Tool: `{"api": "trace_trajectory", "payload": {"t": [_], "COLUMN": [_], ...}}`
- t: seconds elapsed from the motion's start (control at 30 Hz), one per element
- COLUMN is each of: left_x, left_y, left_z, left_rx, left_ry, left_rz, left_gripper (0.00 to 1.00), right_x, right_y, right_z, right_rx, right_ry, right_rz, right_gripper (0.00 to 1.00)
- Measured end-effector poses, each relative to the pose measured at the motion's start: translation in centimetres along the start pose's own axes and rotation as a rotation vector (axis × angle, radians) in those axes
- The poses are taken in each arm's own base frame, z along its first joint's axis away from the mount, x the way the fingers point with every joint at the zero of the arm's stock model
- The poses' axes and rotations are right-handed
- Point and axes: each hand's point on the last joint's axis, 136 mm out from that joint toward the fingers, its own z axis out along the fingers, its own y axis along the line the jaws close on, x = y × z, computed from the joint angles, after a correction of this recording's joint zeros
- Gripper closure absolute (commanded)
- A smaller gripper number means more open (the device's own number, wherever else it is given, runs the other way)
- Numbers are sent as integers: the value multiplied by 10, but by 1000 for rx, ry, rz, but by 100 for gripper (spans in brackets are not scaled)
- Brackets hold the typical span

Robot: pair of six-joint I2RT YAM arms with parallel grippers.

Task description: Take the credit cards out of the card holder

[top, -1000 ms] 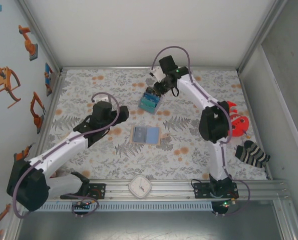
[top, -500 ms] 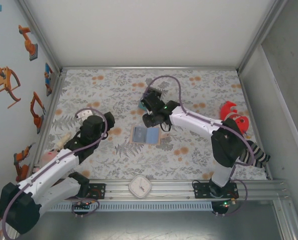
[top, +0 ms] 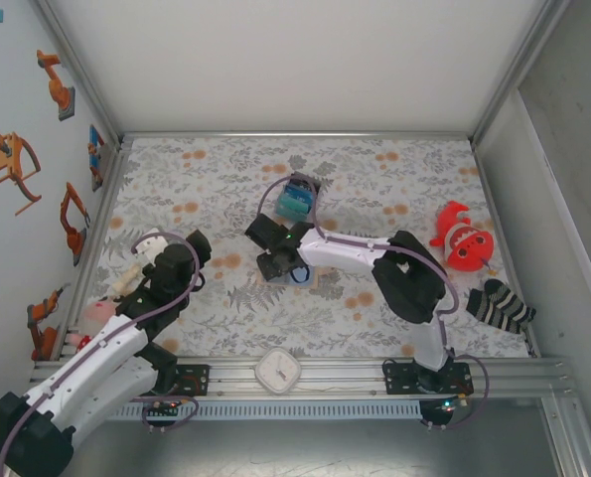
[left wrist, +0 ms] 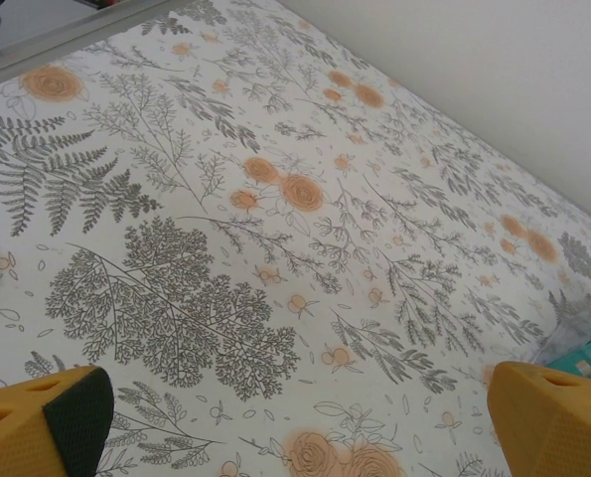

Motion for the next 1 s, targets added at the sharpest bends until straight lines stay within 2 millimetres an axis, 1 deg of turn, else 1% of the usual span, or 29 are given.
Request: {"api": "trace_trajectory", "payload": {"t": [0.17, 0.4, 0.53, 0.7, 0.8, 0.93, 1.0], "left_x": [1, 4, 8, 8, 6, 3, 1], "left_y": [4, 5, 7, 6, 3, -3, -7], "left_z": [-1, 0, 2, 2, 2, 1, 1], "left_rx": [-13, -21, -34, -39, -32, -18, -10], "left_ry": [4, 12, 26, 36, 37, 43, 47], "left_rz": [3, 9, 25, 33, 30, 30, 32], "left_gripper": [3, 3, 3, 3, 3, 3, 3], "right_x": [7, 8, 7, 9, 10, 10, 12], "right_y": [3, 9, 11, 10, 8, 4, 1], "right_z": [10, 13, 14, 17, 17, 15, 14], "right_rx": [-5, -36, -48, -45, -39, -30, -24], "right_ry": [29, 37, 35, 30, 18, 3, 1], "right_rz": [2, 6, 7, 9, 9, 6, 9], "right_gripper": [44, 43, 45, 54, 63, 78, 80]}}
